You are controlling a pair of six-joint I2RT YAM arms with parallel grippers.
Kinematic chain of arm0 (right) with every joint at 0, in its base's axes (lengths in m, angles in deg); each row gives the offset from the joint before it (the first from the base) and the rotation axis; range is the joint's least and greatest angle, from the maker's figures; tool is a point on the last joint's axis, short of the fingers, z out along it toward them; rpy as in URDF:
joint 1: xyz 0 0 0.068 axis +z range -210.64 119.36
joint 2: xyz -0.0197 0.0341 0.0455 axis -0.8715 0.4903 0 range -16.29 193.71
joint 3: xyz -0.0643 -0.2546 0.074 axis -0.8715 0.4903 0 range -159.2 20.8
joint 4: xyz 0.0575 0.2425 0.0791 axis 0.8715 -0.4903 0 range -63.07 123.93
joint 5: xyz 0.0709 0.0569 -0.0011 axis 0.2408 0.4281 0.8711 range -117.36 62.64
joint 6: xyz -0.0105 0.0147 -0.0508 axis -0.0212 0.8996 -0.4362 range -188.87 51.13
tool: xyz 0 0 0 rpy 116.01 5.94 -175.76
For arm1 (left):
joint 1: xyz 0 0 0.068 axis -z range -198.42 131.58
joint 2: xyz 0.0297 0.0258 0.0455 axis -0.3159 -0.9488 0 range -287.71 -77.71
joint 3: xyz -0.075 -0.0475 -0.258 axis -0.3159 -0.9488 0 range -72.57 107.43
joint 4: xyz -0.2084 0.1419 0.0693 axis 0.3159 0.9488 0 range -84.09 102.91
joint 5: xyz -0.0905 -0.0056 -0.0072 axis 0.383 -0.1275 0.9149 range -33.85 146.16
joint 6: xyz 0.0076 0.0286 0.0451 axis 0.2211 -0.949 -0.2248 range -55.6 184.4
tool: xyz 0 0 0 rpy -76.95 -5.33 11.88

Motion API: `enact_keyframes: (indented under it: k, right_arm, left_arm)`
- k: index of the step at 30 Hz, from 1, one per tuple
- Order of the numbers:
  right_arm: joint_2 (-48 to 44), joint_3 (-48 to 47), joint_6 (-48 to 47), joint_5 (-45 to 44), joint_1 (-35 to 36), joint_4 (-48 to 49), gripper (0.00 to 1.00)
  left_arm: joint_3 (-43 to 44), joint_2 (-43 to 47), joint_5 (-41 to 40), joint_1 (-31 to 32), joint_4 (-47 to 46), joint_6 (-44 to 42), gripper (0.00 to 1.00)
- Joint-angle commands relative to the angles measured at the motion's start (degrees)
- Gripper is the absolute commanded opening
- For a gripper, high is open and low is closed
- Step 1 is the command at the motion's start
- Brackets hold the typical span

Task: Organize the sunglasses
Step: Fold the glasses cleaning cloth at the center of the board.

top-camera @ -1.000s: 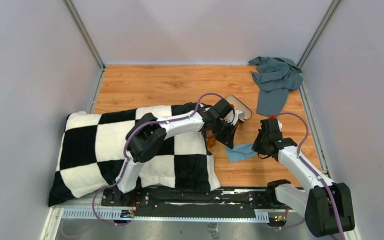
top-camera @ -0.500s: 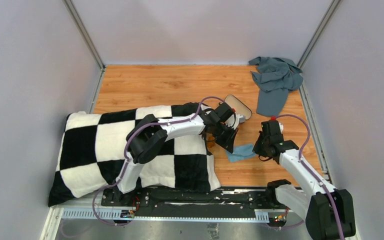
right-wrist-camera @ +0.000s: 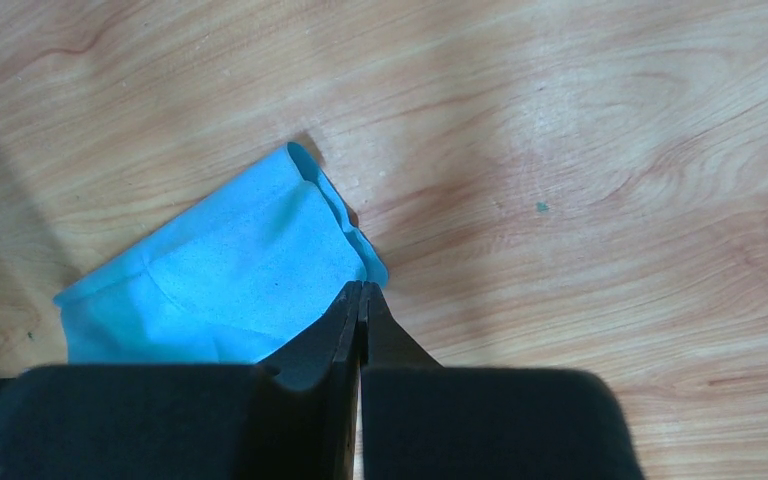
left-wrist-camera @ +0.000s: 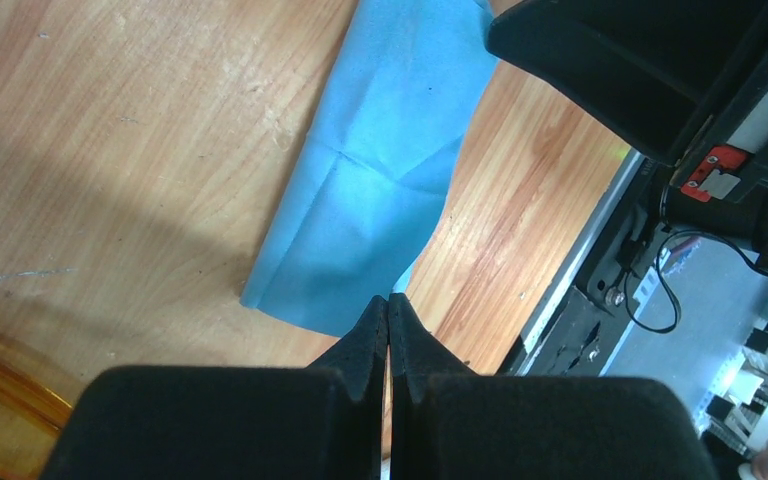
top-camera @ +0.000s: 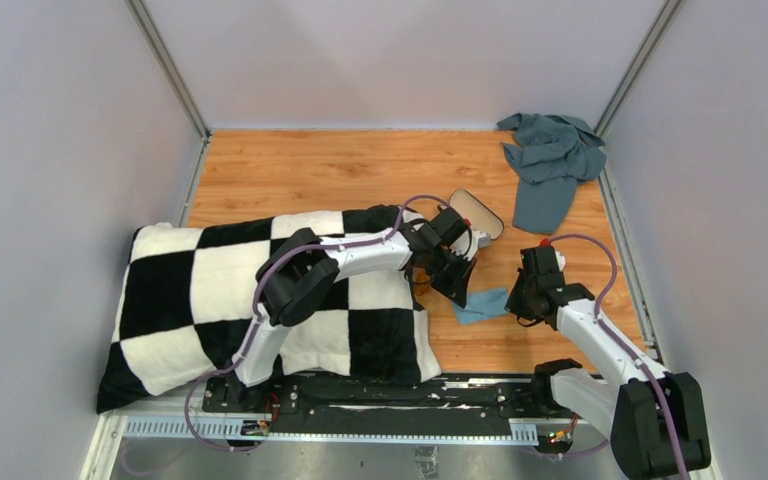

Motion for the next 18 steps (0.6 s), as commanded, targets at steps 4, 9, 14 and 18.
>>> enact_keyframes:
  k: [4,9,14,18]
  right_arm:
    - [0.58,0.50,0.73,-2.55,-0.90,0.24,0.00]
    - [1.05,0.34,0.91,-2.38,-0.87,0.89,0.00]
    - [1.65,-0.15,0.96,-2.71,-0.89,1.14,0.00]
    - [1.33,-0.18,1.17,-2.88,-0.90,1.29,0.00]
  left_arm:
    - [-0.62,-2.10,0.51,0.72,-1.01,0.55,0.00]
    - [-0.75,-2.04,-0.07,1.00,-1.28,0.72,0.00]
    - [-0.96,-2.11,0.28,1.11,-1.51,0.98,0.00]
    - [-1.21,-1.74,0.58,1.19,-2.00,1.27,0.00]
